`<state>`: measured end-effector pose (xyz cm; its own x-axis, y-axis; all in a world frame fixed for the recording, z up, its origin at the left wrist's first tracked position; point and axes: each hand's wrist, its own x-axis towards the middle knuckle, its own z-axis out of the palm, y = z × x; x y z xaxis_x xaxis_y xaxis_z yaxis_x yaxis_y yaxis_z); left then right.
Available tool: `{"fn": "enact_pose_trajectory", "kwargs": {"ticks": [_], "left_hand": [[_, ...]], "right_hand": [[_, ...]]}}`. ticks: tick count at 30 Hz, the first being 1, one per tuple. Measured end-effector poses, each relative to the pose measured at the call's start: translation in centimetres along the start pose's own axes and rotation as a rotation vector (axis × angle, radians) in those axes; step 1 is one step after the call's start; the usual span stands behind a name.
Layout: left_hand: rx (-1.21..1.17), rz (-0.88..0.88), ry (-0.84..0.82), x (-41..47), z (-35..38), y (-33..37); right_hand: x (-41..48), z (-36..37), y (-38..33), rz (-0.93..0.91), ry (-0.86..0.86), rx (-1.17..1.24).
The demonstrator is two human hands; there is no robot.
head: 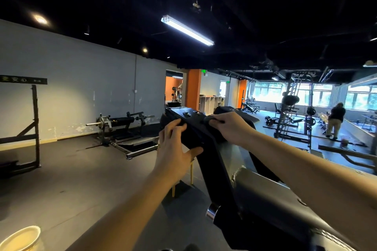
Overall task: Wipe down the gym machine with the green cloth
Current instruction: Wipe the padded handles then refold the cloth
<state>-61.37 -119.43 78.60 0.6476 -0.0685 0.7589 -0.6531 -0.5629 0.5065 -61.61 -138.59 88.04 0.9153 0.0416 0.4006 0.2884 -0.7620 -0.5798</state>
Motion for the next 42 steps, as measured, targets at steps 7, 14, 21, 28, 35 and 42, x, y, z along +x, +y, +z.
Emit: {"fn": "enact_pose_trajectory", "kwargs": {"ticks": [7, 14, 21, 28, 35, 42], "left_hand": [[-0.059, -0.006, -0.008, 0.2, 0.1, -0.1], [-0.045, 0.008, 0.005, -0.3, -0.1, -0.3], [-0.184, 0.019, 0.120, -0.9, 1.3, -0.8], [-0.086, 0.075, 0.159, -1.3, 2.0, -0.4], [0.020, 0.227, 0.119, -1.9, 0.9, 0.9], [-0.024, 0.241, -0.019, -3.3, 1.8, 1.2]], "right_hand": [[5.6, 3.0, -5.9, -0.019, -0.027, 0.040], [1.8, 2.6, -6.7, -0.223, -0.078, -0.041], [-5.4, 0.4, 0.1, -0.259, 0.024, 0.022], [-6.1, 0.5, 2.2, -0.259, 0.053, 0.161], [-3.3, 1.8, -1.2, 0.005, 0.147, 0.121], [-9.0, 3.5, 1.7, 0.198, 0.182, -0.004]]}}
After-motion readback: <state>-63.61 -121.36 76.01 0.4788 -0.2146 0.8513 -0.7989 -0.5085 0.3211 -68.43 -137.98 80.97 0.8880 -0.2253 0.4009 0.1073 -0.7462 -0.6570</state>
